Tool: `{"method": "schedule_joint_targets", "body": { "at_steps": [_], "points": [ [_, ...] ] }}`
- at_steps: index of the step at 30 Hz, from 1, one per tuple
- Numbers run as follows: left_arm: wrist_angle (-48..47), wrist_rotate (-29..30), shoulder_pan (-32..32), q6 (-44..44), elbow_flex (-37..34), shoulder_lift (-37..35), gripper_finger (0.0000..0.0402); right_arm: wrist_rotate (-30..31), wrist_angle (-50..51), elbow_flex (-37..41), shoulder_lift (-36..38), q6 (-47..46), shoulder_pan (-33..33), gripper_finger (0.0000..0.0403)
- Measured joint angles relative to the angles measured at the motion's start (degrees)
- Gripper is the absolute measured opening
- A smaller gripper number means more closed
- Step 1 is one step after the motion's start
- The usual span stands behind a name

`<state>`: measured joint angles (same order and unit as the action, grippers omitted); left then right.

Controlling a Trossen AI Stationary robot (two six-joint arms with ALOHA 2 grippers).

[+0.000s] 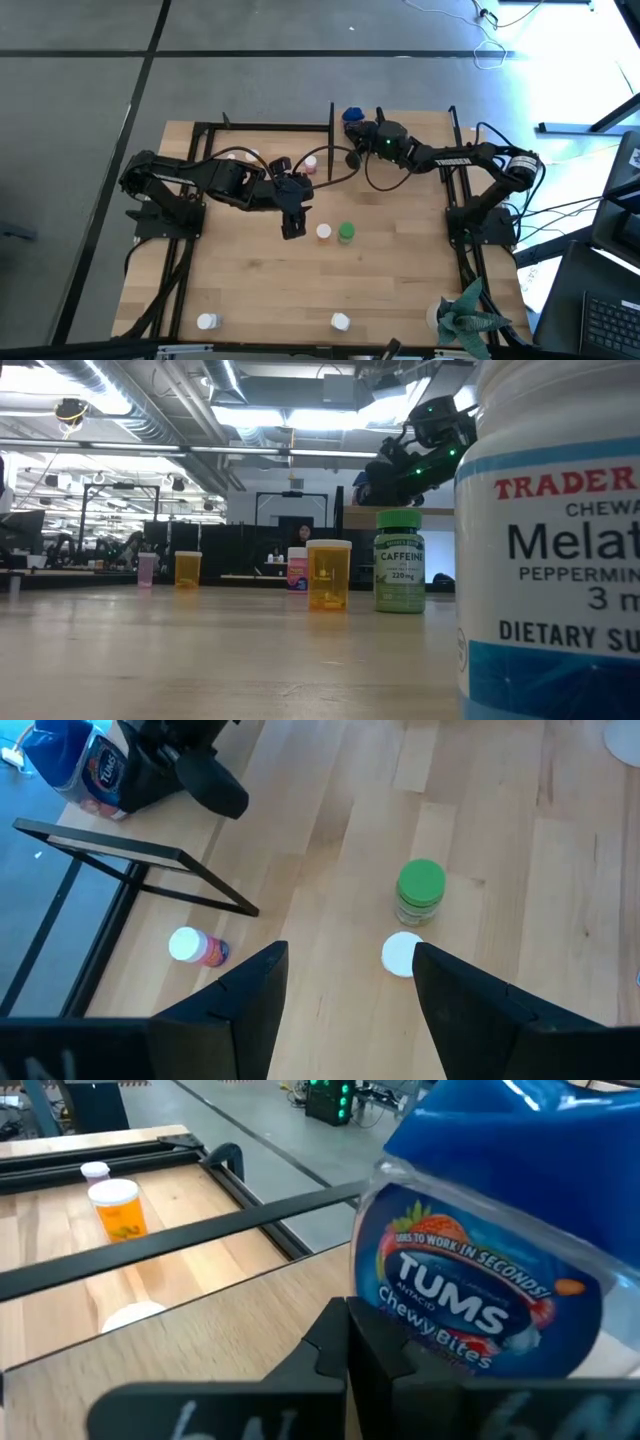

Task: Pick and place medicine bottles onto shelf by color
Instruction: Put the blue medicine bottle on the shelf, then put the left white medicine bottle on the shelf

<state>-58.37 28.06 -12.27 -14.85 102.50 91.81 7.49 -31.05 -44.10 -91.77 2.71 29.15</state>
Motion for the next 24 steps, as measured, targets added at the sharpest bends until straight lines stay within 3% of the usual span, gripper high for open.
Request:
{"method": "schedule_joint_targets", "body": {
  "at_steps": [6,13,19,24],
  "points": [
    [-0.2,0.0,0.0,0.0,0.0,0.0,0.021,0.0,1.0,0.0,1.2,1.2,-3.1,0.0003],
    [-1.8,0.0,0.0,-2.9,0.0,0.0,0.021,2.1,10.3,0.0,10.5,5.1,-9.7,0.0003],
    [-6.8,0.0,-0.7,-7.7,0.0,0.0,0.021,0.9,22.0,0.0,19.3,15.0,-19.0,0.0003],
    [-7.9,0.0,-3.6,-9.5,0.0,0.0,0.021,0.4,32.0,0.0,24.2,15.9,-28.4,0.0003]
  ]
}}
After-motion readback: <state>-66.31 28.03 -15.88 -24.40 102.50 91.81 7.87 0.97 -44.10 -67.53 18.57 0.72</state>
